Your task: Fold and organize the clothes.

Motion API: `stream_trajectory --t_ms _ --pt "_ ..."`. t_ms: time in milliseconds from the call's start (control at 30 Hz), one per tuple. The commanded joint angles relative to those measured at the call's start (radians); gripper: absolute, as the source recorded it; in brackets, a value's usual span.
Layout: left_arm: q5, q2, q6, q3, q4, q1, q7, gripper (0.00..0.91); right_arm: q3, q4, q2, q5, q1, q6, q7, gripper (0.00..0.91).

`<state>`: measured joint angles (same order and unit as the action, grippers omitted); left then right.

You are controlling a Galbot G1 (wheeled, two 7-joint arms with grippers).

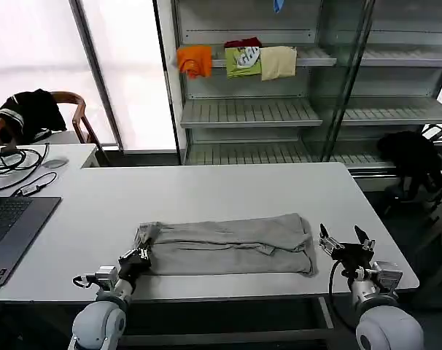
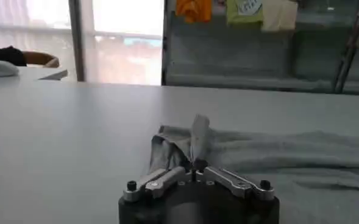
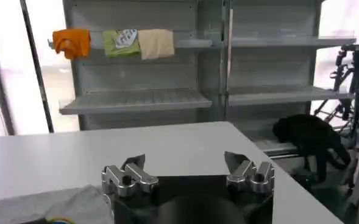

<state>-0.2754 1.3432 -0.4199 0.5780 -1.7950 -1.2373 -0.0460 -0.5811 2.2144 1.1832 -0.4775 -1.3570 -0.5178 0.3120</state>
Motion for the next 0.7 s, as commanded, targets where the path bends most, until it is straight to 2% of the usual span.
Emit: stream_trajectory --t_ms 33,367,533,700 --pt "-0.009 -0.058 0.006 0.056 0.041 0.017 -0.003 0.010 0.006 -0.008 0.002 0.002 0.004 0.001 0.000 0.907" --pt "0.003 -0.258 0.047 0.198 0.156 0.046 -0.012 0.020 0.032 -0.032 0.009 0.015 0.013 0.009 0.001 0.907" --pt "0.002 -0.384 0.072 0.265 0.301 0.080 -0.019 0.010 0.042 -0.033 0.014 0.022 0.013 0.011 0.001 0.907" --pt "-0.002 -0.410 0.086 0.280 0.319 0.077 -0.035 0.010 0.056 -0.041 0.021 0.034 0.022 0.010 0.000 0.907"
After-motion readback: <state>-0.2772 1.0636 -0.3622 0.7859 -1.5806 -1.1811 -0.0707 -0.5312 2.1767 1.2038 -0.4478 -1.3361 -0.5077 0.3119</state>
